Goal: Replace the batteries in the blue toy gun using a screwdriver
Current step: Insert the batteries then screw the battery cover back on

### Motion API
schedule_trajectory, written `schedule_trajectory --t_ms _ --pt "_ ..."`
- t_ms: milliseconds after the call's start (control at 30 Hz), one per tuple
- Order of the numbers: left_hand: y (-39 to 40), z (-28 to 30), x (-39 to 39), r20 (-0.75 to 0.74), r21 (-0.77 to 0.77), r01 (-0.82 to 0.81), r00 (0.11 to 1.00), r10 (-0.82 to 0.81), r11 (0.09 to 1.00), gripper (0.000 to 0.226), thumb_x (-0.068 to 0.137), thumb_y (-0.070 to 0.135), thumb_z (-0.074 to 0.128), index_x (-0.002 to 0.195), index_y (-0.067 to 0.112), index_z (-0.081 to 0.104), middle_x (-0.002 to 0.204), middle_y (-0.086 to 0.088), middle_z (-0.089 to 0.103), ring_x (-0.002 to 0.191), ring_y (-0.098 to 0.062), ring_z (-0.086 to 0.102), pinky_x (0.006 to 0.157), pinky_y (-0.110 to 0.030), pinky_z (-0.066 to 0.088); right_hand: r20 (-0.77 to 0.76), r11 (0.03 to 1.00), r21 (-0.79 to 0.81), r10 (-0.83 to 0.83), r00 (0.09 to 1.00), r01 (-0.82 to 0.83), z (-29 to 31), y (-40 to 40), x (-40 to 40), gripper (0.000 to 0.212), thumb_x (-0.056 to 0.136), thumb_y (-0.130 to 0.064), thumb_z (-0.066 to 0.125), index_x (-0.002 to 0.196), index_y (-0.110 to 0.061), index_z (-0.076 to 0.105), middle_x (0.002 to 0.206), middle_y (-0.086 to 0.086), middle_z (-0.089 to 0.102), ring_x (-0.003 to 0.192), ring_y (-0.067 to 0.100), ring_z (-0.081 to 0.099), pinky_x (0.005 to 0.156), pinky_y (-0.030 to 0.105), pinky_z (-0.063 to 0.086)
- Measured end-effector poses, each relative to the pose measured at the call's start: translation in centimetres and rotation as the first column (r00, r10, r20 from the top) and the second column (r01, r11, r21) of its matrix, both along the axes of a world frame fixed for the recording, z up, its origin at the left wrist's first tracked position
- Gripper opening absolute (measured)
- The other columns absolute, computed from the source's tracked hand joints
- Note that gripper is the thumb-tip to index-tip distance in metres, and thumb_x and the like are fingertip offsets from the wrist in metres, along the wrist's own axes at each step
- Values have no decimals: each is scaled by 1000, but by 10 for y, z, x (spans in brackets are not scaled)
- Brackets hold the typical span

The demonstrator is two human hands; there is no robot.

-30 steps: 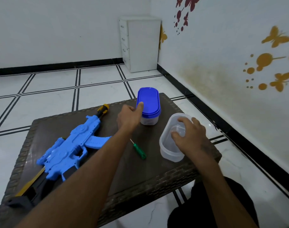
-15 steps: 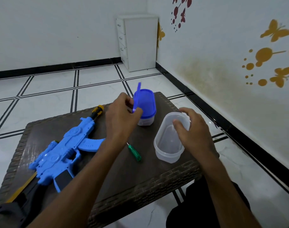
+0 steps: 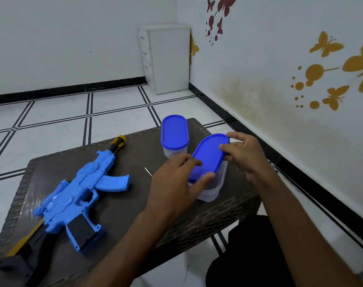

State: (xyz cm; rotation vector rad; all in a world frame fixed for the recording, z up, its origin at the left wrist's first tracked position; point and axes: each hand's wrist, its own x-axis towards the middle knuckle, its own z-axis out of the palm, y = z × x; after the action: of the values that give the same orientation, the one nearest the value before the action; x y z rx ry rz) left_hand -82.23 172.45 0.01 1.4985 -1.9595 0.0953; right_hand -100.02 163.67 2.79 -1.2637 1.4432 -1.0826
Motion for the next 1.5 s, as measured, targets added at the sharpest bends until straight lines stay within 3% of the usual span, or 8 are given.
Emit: schedule_trajectory --t_ms 100,200,333,433,633,867,1100,1500 --pt "-1 -7 7 -282 291 -100 941 185 951 32 91 50 56 114 31 65 107 13 61 85 -4 61 76 -30 55 -96 1000 8 10 995 -9 -8 -4 -5 58 86 -2 71 140 -10 50 114 13 68 98 22 70 70 28 63" --pt "-4 -5 7 -564 564 63 758 328 823 23 89 39 65 107 26 71 92 9 71 78 -7 67 70 -32 58 -240 999 -25 13 971 -20 -16 -6 -7 59 85 -7 73 139 -12 51 121 10 66 103 24 68 78 36 63" --pt "-3 1 3 -718 593 214 576 391 776 21 91 23 66 110 15 72 87 -3 74 70 -10 68 59 -18 54 -396 997 -76 -15 918 -17 -19 -6 -11 56 85 -13 71 138 -16 54 124 5 65 103 20 65 82 36 60" --pt "-4 -2 2 -718 585 202 579 386 785 23 90 21 67 111 15 72 89 4 74 74 -8 70 68 -22 57 -435 997 -57 24 900 -54 -23 -7 -12 54 87 -10 68 139 -14 54 131 4 61 104 11 54 67 17 44" --pt "-7 0 2 -750 623 265 469 466 736 20 85 16 72 105 13 72 92 -3 74 78 -12 71 61 -19 56 -401 994 -46 77 913 -104 -33 -11 -12 58 91 -3 59 146 -14 45 142 3 54 104 12 54 69 18 45" --pt "-17 -1 5 -719 693 374 304 625 616 18 79 12 79 95 10 72 89 -12 73 71 -14 66 62 -24 58 -787 900 -42 237 569 -433 -33 -15 6 60 101 -3 35 158 -11 17 167 3 11 154 18 7 122 30 12" --pt "-23 -2 10 -693 711 421 281 664 563 15 79 9 77 94 9 71 87 -9 74 74 -14 67 57 -22 56 -815 884 -213 74 574 -416 -41 -18 10 58 98 -25 43 154 -15 31 156 4 39 142 20 37 116 37 35" --pt "-39 3 10 -604 791 391 379 701 470 12 85 3 70 93 9 65 75 -7 64 68 -13 63 58 -24 58 -845 911 -216 6 535 -351 -45 -26 16 50 95 -30 51 143 -14 51 136 0 50 118 20 46 86 33 49"
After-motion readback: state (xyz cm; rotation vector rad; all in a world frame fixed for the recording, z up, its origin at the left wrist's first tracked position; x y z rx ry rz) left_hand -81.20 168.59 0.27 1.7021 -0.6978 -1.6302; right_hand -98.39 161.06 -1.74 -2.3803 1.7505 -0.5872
